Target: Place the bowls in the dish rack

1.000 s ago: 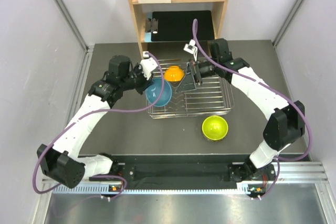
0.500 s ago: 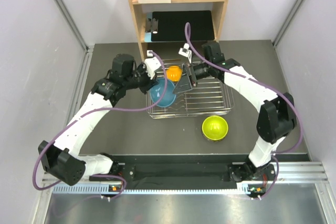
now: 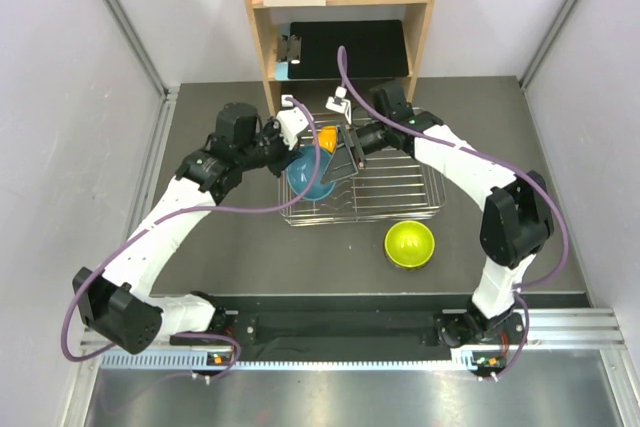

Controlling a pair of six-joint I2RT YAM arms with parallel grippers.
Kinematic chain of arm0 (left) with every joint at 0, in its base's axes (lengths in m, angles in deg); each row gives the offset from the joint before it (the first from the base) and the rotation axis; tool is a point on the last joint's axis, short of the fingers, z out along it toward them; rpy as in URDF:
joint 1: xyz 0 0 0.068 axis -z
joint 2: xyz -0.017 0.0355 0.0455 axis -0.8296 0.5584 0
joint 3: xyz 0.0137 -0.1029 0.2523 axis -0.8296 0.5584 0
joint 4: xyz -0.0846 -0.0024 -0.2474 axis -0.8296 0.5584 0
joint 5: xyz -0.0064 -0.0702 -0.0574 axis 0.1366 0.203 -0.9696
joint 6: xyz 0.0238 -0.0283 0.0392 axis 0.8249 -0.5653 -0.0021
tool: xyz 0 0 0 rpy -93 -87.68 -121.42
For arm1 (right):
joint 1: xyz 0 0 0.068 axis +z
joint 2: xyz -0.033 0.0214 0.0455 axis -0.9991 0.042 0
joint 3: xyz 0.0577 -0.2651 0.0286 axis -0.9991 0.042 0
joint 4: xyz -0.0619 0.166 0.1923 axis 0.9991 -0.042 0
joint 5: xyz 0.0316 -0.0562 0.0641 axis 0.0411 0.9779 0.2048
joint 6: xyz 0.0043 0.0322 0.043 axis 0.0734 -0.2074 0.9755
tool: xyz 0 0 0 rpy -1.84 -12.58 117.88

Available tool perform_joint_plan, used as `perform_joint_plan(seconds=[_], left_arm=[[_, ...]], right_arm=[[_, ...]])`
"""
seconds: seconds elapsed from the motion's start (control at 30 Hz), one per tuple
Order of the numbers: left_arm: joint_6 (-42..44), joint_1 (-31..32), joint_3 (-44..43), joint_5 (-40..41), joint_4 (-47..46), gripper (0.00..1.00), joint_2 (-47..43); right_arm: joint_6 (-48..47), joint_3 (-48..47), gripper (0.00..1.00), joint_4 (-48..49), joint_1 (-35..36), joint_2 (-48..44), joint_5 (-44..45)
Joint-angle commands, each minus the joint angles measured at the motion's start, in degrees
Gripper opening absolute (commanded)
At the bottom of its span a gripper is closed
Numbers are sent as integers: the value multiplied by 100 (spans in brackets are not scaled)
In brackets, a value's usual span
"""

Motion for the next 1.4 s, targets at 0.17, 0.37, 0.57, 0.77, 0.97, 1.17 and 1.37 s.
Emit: perform_joint_plan(seconds=[0.17,0.37,0.57,0.77,0.97,1.17,1.37], left_arm=[[-106,42,95,280,-571,0,-185],[-97,50,139,306,-580,0,-211],[-115,50,157,245,-580,0,-194],[-115,59,174,166,-571,0,-167],[-123,59,174,69,-510,0,-141],[-123,59,166,-63,-422,0,-123],[-132,59,183,-63,-422,0,-123]], right_arm=[[144,-210,76,354,92,-33,-434],[206,-219,68,425,92,-6,-522],[223,-307,76,425,92,134,-460],[232,-403,82,390,92,249,-425],[197,-474,82,320,92,293,-399],[48,-570,81,188,92,284,-346],[-14,-553,77,152,92,240,-311]])
